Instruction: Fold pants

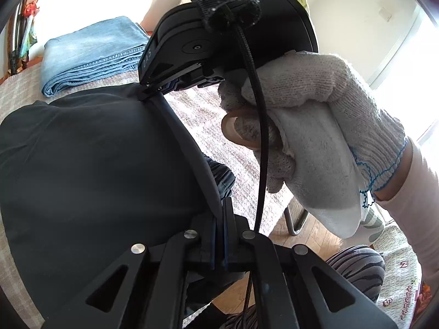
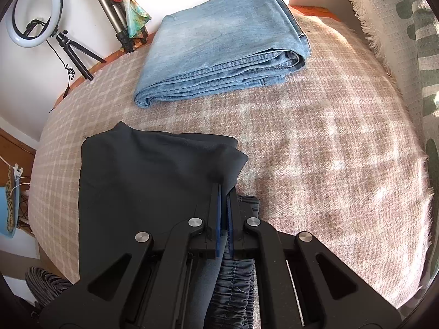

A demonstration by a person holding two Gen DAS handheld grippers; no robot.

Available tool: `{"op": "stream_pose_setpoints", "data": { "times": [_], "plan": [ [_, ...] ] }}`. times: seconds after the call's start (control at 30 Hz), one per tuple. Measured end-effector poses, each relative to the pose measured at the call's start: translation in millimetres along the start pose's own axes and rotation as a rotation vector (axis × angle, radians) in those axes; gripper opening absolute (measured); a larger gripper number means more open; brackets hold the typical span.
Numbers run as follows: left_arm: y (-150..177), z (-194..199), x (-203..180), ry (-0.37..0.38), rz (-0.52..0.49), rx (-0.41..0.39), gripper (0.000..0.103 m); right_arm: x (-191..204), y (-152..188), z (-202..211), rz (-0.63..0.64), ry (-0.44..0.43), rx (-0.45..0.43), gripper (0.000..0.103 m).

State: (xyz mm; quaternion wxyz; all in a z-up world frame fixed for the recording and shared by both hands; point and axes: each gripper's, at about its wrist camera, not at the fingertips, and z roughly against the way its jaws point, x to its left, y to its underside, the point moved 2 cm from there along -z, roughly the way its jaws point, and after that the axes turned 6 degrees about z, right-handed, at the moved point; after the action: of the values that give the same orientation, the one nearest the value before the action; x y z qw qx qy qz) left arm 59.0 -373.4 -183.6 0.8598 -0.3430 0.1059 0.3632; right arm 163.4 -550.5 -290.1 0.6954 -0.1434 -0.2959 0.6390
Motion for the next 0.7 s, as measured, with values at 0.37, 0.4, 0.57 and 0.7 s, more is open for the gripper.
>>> {"op": "stream_pose_setpoints", "data": {
  "times": [0.37, 0.4, 0.57, 0.7],
  "plan": [
    [8, -13, 0, -0.103, -0.034, 0.084, 0.004, -13, 26, 35, -0.033, -0.050, -0.059, 0.028],
    [7, -14, -1, -0.107, -0.034, 0.101, 0.005, -13, 30, 38, -0.034, -0.061, -0.060, 0.029],
    [1, -17, -12, -0.113, -0.047, 0.128, 0.027, -13, 54, 56, -0.016, -0.078, -0.063, 0.031],
    [6, -13, -24, -0.126, -0.081, 0.122, 0.031, -16, 75, 74, -0.003, -0.058, -0.088, 0.032]
  ]
}}
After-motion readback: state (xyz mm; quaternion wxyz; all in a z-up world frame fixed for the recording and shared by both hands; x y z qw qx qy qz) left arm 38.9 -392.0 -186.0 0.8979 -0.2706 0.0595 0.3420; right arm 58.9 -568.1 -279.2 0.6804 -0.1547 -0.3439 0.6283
